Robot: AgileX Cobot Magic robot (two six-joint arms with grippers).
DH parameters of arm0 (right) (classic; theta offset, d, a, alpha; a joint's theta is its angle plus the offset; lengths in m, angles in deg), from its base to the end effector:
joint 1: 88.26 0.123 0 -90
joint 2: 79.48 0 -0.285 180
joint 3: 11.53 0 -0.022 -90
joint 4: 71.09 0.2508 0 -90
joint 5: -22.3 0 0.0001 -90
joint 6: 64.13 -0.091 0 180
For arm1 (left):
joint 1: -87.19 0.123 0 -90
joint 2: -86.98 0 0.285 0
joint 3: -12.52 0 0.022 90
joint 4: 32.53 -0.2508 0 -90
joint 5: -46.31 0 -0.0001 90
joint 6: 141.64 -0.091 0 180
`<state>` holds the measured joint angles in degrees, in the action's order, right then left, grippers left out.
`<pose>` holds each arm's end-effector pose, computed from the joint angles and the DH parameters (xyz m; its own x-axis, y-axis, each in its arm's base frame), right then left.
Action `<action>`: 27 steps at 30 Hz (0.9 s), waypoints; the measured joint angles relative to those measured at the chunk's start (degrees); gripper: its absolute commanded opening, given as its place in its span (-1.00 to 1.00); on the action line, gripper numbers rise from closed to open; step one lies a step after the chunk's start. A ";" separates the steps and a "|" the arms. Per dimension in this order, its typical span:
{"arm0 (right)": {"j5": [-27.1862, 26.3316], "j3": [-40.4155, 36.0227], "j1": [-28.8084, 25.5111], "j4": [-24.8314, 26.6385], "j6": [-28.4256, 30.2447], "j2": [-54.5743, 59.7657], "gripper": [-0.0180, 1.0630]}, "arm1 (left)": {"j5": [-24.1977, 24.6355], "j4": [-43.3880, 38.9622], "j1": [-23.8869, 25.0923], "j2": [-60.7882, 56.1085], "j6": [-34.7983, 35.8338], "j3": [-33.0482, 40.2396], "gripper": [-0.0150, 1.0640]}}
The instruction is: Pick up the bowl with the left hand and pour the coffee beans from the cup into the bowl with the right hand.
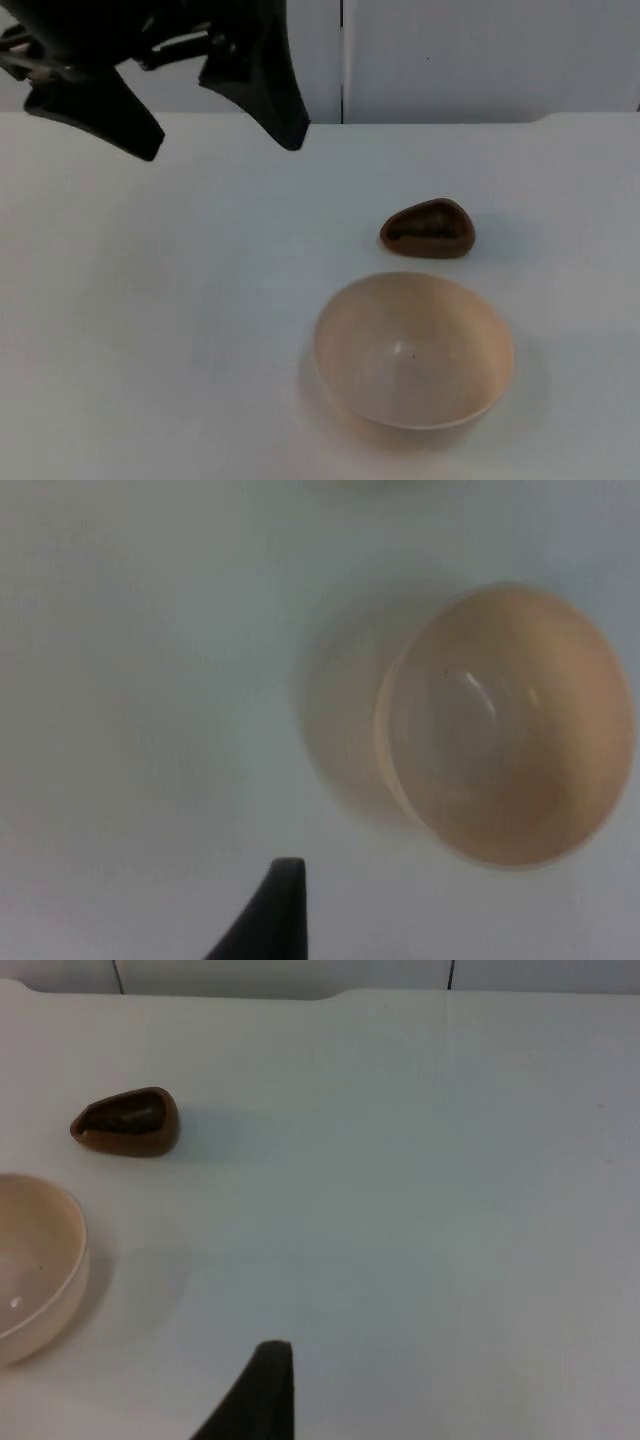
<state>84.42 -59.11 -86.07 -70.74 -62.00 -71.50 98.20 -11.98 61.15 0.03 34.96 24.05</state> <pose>-0.0073 0.0002 0.2802 -0.4624 -0.0520 -0.8851 -0.0589 0.9979 -0.0279 0.2592 -0.1547 0.2867 -0.8887 0.2553 -0.3807 0.3851 0.8665 -0.3177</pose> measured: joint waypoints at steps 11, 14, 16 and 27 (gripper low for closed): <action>0.00 0.00 0.00 0.00 0.00 0.00 0.98 | -2.56 -1.56 -2.44 6.89 3.40 -0.30 0.97; 0.00 0.00 0.00 0.00 0.00 0.00 0.98 | -2.86 -1.68 -2.58 8.42 3.40 -0.55 0.97; 0.00 0.00 0.00 0.00 0.00 0.00 0.98 | -3.95 -1.77 -2.95 10.70 3.40 -0.57 0.97; 0.00 0.00 0.00 0.00 0.00 0.00 0.98 | -8.33 -1.66 -2.96 17.73 3.40 -0.57 0.97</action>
<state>84.42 -59.11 -86.07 -70.74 -62.00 -71.50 89.87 -13.64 58.20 17.76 38.36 23.47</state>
